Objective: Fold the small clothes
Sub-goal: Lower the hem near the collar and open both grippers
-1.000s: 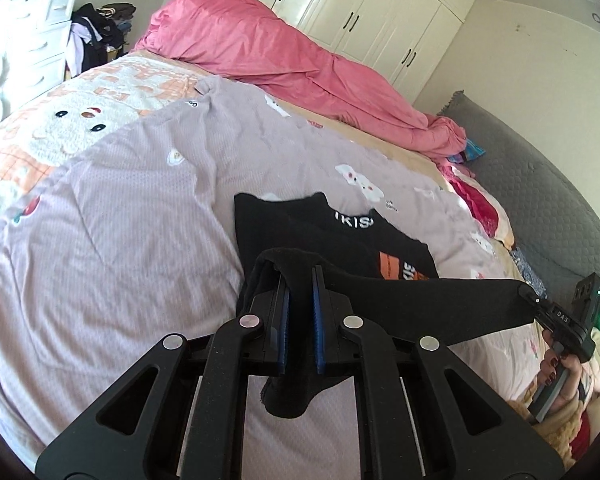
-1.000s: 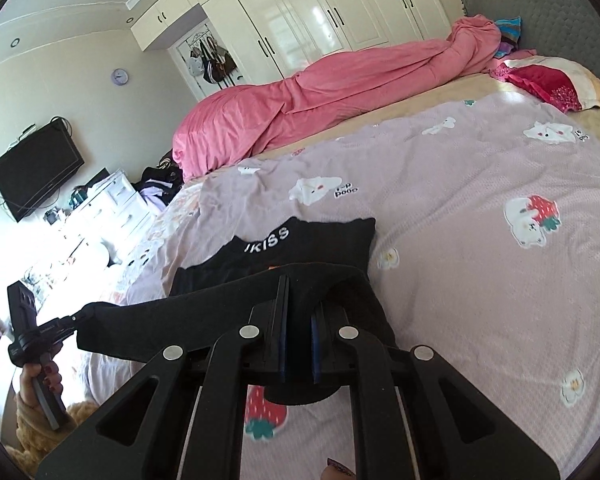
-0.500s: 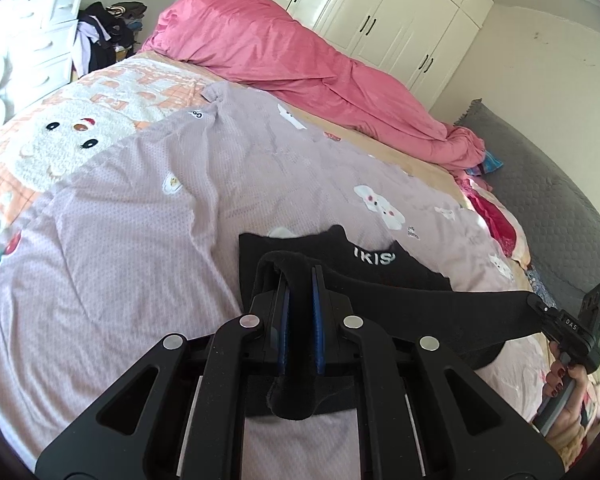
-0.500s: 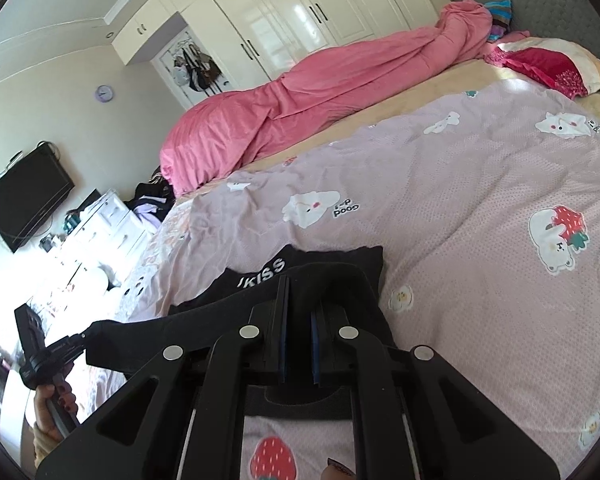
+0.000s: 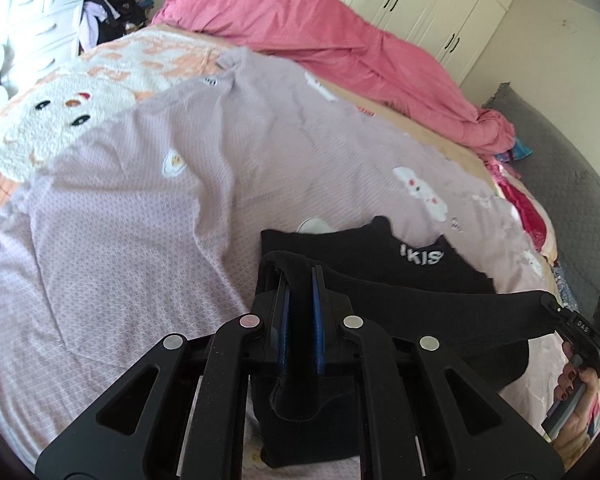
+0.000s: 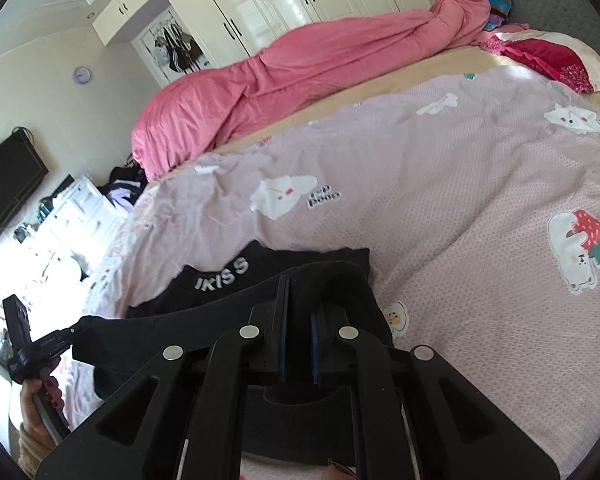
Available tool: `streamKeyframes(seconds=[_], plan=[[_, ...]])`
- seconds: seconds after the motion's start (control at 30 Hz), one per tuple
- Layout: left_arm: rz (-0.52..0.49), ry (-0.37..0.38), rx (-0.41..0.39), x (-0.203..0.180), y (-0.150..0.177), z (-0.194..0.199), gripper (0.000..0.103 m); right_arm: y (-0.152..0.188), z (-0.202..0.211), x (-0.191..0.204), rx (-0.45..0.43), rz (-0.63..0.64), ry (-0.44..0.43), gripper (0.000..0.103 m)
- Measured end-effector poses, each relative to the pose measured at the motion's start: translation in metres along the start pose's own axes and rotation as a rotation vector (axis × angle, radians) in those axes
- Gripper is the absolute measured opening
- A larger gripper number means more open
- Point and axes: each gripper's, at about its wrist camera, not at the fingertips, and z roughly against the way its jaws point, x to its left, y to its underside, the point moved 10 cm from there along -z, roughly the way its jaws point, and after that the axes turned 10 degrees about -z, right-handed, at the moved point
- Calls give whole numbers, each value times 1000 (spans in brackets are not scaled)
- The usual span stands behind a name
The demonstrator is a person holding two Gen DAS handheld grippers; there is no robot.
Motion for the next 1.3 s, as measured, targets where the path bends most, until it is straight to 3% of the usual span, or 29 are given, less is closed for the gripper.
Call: streamKeyframes(seconds=[0.3, 0.4, 0.47, 0.5, 0.6, 0.8, 1.0, 1.3], plan=[[-24, -25, 23, 2, 6, -17, 5, 11, -28, -21, 33, 2, 75, 10], [-31, -30, 23, 1, 9, -18, 6, 13, -30, -23, 34, 6, 85, 19], [-40, -41, 18, 0, 10, -15, 14, 14, -30, -24, 37, -5, 80, 35], [-45, -46, 12, 0, 10, -13, 21, 14, -28, -25, 33, -11, 80, 38], [-49, -52, -17, -1, 6, -2, 25, 12, -21, -27, 7, -6, 101, 46], [-82, -53, -70, -10, 4, 23, 27, 13, 3, -25, -35, 10, 90, 47], [-159, -23, -94, -41, 15, 39, 26, 29, 23, -7, -42, 158, 125, 46], [-324, 34, 42, -94, 62, 11, 20, 84, -3, 43, 92, 375, 70, 32]])
